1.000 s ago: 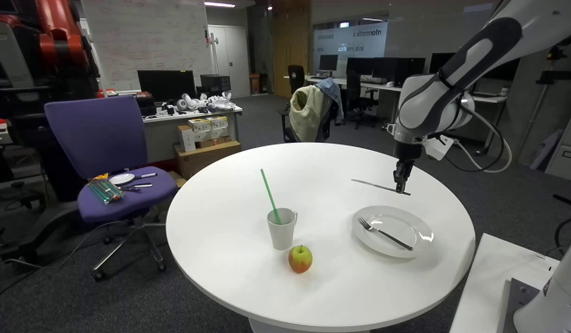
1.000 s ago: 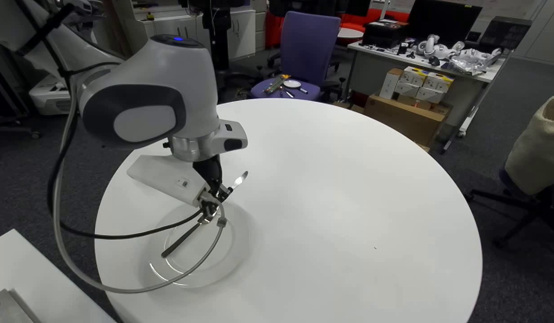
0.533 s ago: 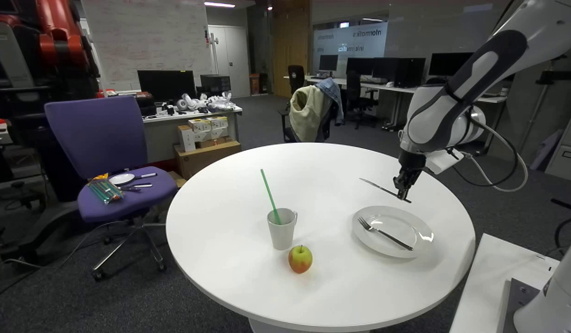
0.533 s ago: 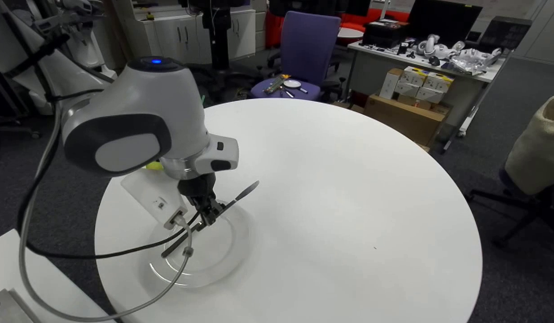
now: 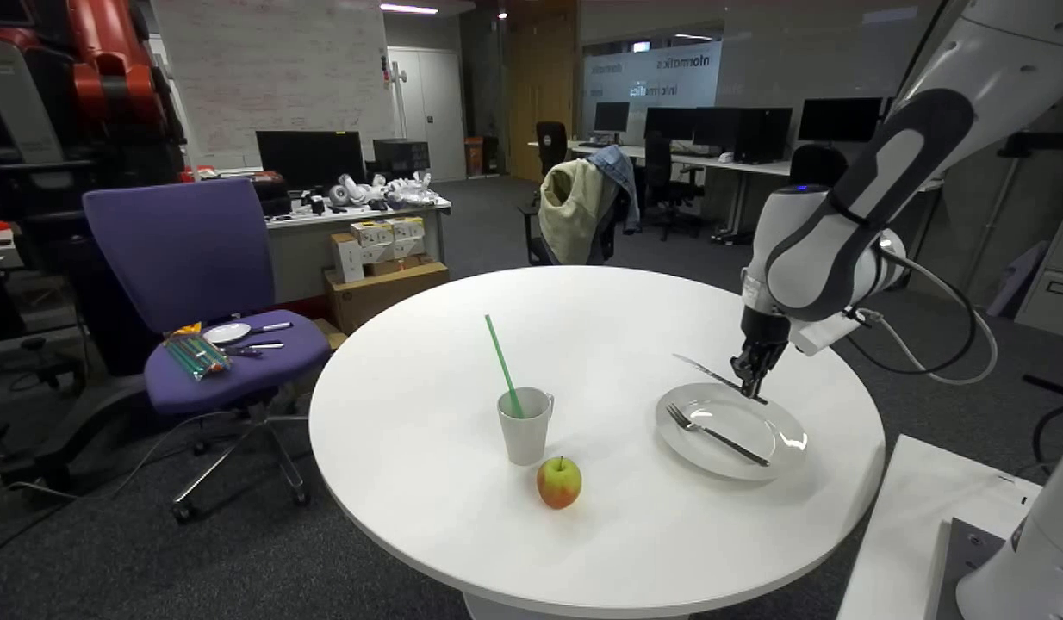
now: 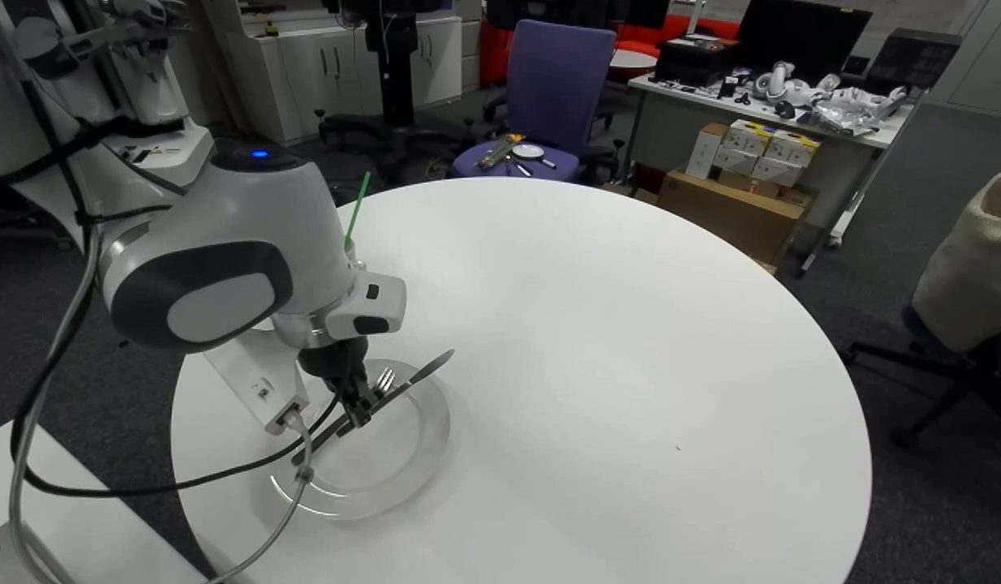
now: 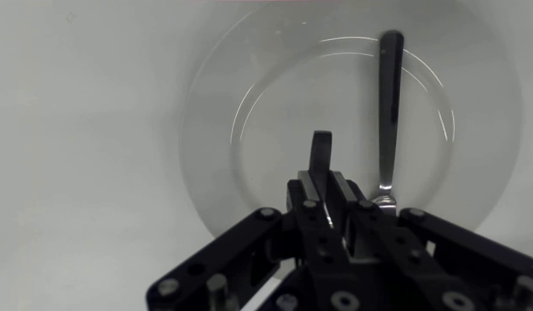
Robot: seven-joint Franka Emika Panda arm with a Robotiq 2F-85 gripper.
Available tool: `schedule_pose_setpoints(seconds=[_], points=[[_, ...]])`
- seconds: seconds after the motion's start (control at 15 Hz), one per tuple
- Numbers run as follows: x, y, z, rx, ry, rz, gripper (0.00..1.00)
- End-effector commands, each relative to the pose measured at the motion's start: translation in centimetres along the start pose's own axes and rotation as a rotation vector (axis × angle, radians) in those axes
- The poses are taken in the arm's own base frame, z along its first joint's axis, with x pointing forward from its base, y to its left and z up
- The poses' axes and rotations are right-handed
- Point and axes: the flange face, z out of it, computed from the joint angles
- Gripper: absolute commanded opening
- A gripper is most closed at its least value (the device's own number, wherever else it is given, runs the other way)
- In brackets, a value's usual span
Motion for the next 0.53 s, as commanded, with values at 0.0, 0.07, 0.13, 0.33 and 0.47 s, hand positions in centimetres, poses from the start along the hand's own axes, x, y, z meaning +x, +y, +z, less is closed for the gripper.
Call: schedule_pose_setpoints(seconds=[0.0, 0.07, 0.13, 0.33, 0.47], points=[[0.2, -1.1, 1.2, -0.037, 0.007, -0.04, 0.03], [0.2, -1.1, 1.5, -0.045, 0.001, -0.053, 0.03], [0.3, -1.3, 1.8, -0.052, -0.01, -0.065, 0.03], [0.3, -1.5, 2.2, -0.069, -0.02, -0.096, 0.03], [0.4, -1.6, 2.3, -0.076, -0.022, -0.116, 0.03]])
